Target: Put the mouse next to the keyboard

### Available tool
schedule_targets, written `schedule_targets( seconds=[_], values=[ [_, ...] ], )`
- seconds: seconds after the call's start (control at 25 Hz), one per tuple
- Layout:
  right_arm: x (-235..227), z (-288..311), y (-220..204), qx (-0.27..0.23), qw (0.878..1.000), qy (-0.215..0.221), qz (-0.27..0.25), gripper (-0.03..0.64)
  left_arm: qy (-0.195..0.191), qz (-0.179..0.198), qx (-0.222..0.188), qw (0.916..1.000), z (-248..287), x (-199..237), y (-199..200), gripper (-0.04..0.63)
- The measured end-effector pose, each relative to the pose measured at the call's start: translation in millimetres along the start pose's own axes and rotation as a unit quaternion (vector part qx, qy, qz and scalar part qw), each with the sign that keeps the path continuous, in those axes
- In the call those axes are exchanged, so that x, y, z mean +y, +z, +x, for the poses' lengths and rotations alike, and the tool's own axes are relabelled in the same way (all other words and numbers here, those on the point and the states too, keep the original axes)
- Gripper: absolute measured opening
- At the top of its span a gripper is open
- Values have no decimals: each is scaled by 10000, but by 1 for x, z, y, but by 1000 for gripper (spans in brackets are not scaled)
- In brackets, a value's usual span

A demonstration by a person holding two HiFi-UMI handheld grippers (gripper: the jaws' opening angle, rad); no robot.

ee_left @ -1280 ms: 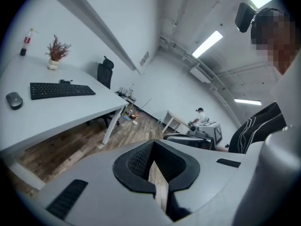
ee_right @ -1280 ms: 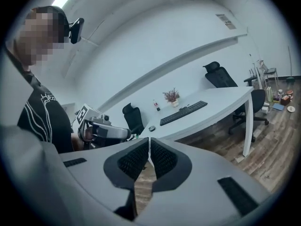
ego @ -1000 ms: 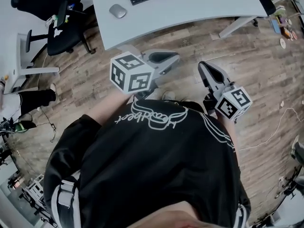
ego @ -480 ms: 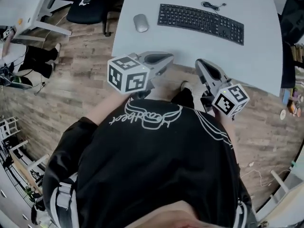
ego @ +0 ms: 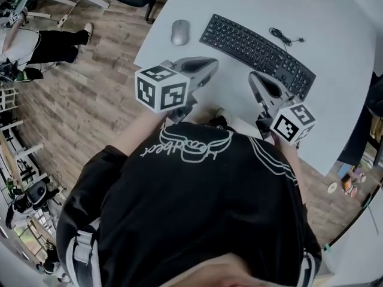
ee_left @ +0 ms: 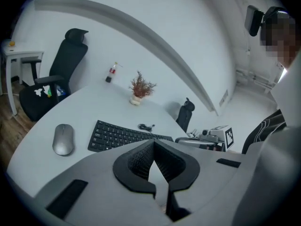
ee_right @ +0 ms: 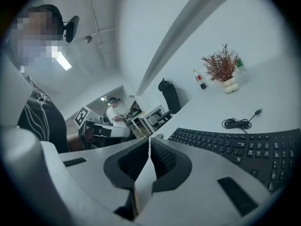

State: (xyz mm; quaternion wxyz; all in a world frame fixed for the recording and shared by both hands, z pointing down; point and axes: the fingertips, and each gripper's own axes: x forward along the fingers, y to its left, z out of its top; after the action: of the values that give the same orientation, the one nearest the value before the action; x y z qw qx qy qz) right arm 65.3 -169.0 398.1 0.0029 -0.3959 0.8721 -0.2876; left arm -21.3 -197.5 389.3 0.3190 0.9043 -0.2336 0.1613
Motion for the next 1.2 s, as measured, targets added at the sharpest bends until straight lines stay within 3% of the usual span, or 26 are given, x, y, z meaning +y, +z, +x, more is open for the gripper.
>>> schedule_targets(
  seconds=[0.28,0.52,0.84,1.04,1.12,1.2],
  values=[
    [-22,8,-4,240,9992,295,116,17,662,-151,-42,9977,12,27,8,6],
    [-35,16,-15,425,9985,232,247,17,1066,-32,-20,9943,12,60,18,6],
    [-48,32,-14,441,9979,99,459,17,1847,20,212,9826,-4,128,29,8],
    [-50,37,-18,437,9971,49,626,17,2213,-137,354,9745,-2,157,28,11],
    [-52,38,-20,441,9968,28,666,17,2379,-154,424,9702,2,166,26,109],
    [-54,39,-21,438,9967,11,689,17,2576,-166,466,9650,6,178,23,154]
  ],
)
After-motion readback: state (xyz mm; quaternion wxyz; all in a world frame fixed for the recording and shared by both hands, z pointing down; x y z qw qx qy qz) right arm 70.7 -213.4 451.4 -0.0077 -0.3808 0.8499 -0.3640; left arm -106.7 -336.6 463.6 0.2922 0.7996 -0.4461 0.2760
